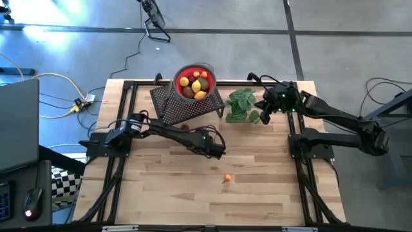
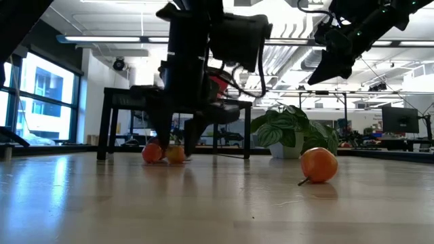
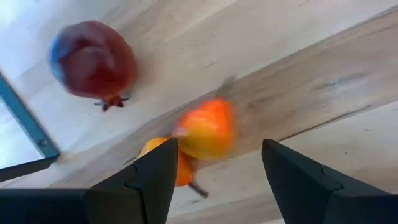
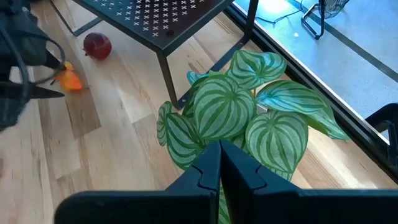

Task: Pick & Place Fruit
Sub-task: Put the orange pear into the red basket on the shelf

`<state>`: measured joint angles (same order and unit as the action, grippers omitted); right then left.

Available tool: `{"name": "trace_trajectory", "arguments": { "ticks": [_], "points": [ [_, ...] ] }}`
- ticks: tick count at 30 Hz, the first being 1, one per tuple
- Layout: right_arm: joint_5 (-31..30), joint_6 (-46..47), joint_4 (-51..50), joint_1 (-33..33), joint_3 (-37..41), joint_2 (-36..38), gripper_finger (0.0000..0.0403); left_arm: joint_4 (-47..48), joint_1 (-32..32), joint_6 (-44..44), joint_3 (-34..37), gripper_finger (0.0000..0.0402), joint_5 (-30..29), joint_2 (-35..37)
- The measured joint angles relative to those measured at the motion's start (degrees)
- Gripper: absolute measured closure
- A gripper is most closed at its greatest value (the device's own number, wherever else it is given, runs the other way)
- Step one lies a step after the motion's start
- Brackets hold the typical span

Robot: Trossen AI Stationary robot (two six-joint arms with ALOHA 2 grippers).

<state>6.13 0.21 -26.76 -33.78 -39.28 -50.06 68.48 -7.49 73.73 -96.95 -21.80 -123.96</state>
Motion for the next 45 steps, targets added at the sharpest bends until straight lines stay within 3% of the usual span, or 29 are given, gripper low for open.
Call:
{"name": "trace_trajectory", "arguments": {
  "ticks": [8, 19, 34, 45],
  "points": [
    [-0.02, 0.0, -0.02, 0.0, 0.01, 0.02, 0.0401, -6.31, 0.0, -2.93, 0.02, 0.0177, 3.05, -1.19],
    [-0.17, -0.02, 0.0, 0.01, 0.01, 0.02, 0.04, -8.17, 0.0, -2.19, 0.02, 0.0177, 2.78, -1.08],
    [-0.17, 0.15, 0.02, 0.0, 0.02, 0.02, 0.04, -8.56, 0.0, -2.98, 0.02, 0.0177, -3.27, -1.05],
    [-0.2, 0.09, 0.04, 0.01, 0.02, 0.02, 0.04, -8.95, 0.0, -2.77, 0.02, 0.0177, -4.46, -1.03]
  ]
}}
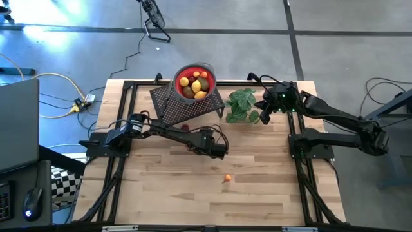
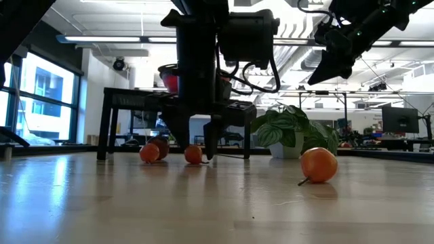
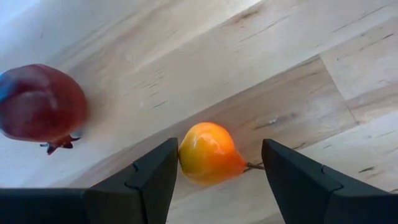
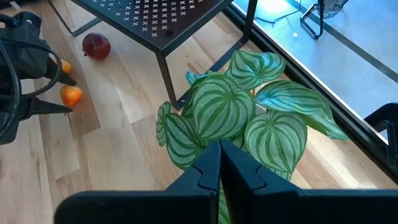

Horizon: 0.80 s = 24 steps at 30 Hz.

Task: Pick & Place Fruit
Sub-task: Put the orange pear into the red basket on the shelf

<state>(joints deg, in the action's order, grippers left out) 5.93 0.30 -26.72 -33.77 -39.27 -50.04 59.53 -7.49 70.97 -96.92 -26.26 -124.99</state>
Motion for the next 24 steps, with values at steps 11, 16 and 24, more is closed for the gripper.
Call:
{"name": "trace_trajectory", "arguments": {
  "ticks": [11, 16, 24],
  "points": [
    [0.02, -0.09, -0.02, 0.0, 0.0, 0.0, 0.04, 0.35, 0.0, 0.17, -0.07, 0.0177, 2.69, -1.03],
    [0.01, -0.09, -0.02, 0.0, 0.0, 0.0, 0.04, 0.48, -0.02, 0.23, -0.07, 0.0177, 2.61, -1.09],
    [0.02, -0.09, -0.02, 0.01, -0.01, 0.0, 0.04, 4.57, 0.04, -0.08, -1.59, 0.0177, 4.18, -1.16]
  ]
}}
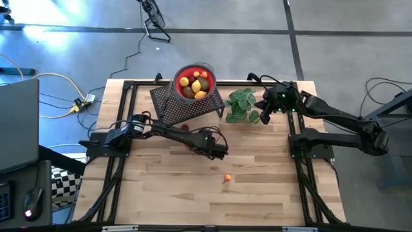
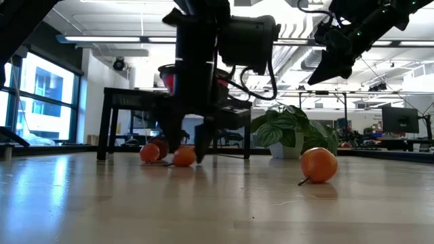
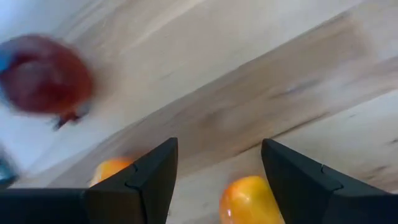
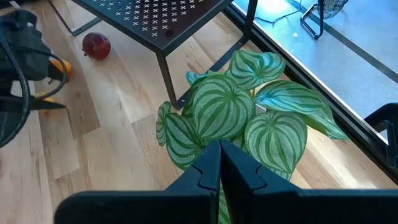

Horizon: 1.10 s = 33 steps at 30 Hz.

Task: Pick & Place Fruit
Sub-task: Put the orange pear into the red basket on the shelf

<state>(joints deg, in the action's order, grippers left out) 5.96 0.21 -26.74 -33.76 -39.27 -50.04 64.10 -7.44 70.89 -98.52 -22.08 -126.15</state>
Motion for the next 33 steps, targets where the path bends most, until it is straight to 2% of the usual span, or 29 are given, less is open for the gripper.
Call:
{"name": "trace_trajectory", "arguments": {
  "ticks": [4, 11, 17, 20, 24, 29, 33],
  "points": [
    [0.0, 0.0, 0.0, -0.01, 0.01, 0.0, 0.04, 4.24, 0.0, -1.26, -4.68, 0.0177, 1.02, -0.04],
    [0.05, 0.0, 0.0, 0.0, 0.01, 0.0, 0.04, 7.27, 0.0, -10.46, -12.81, 0.0177, 2.1, 0.0],
    [0.13, 0.0, -0.02, -0.02, 0.01, -0.02, 0.0401, 12.6, 0.0, -10.36, -17.68, 0.0177, 5.46, 0.05],
    [0.15, 0.0, -0.02, -0.02, 0.01, 0.0, 0.0401, 14.31, 0.0, -8.52, -18.28, 0.0177, 9.6, 0.09],
    [0.15, 0.15, -0.03, 0.0, 0.01, -0.02, 0.0401, 17.69, 0.32, -1.16, -17.92, 0.0177, 15.99, 0.06],
    [0.15, 0.17, -0.04, -0.02, 0.01, -0.01, 0.0401, 18.34, 0.33, 4.42, -15.76, 0.0177, 16.2, 0.05],
    [0.15, 0.17, -0.04, -0.01, 0.01, -0.02, 0.0401, 16.31, 0.33, 3.38, -14.26, 0.0177, 16.99, 0.05]
  ]
}}
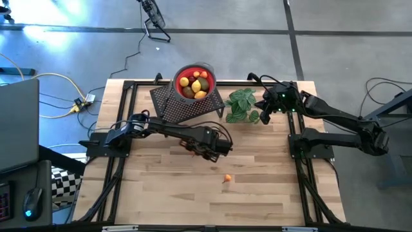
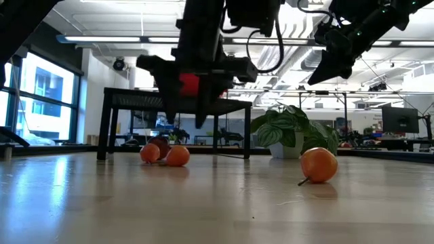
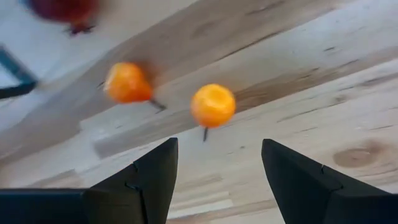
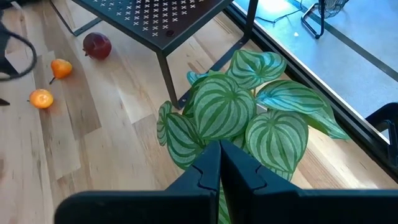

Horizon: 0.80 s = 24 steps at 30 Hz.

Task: Pick & Place Fruit
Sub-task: Put the orange pear into the red basket on the shelf

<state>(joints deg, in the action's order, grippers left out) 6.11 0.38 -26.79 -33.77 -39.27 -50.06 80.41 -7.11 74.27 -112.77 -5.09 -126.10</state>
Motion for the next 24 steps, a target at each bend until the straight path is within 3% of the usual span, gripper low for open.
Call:
{"name": "trace_trajectory", "arguments": {
  "ticks": [7, 15, 19, 24],
  "points": [
    [0.01, 0.0, -0.01, 0.0, 0.0, 0.01, 0.0401, -6.15, -0.02, -5.64, 2.58, 0.0177, 0.56, 0.0],
    [0.02, -0.04, -0.02, -0.01, 0.0, 0.0, 0.0401, -2.09, 0.0, -10.7, 2.75, 0.0179, 1.25, 0.0],
    [0.02, 0.02, -0.19, 0.0, 0.0, 0.02, 0.0401, 2.57, 0.04, -12.77, 2.78, 0.0206, 3.44, 0.62],
    [0.0, 0.0, -0.44, -0.01, 0.0, 0.0, 0.0401, 7.19, 0.0, -13.42, 2.75, 0.0264, 2.15, 4.23]
  ]
}}
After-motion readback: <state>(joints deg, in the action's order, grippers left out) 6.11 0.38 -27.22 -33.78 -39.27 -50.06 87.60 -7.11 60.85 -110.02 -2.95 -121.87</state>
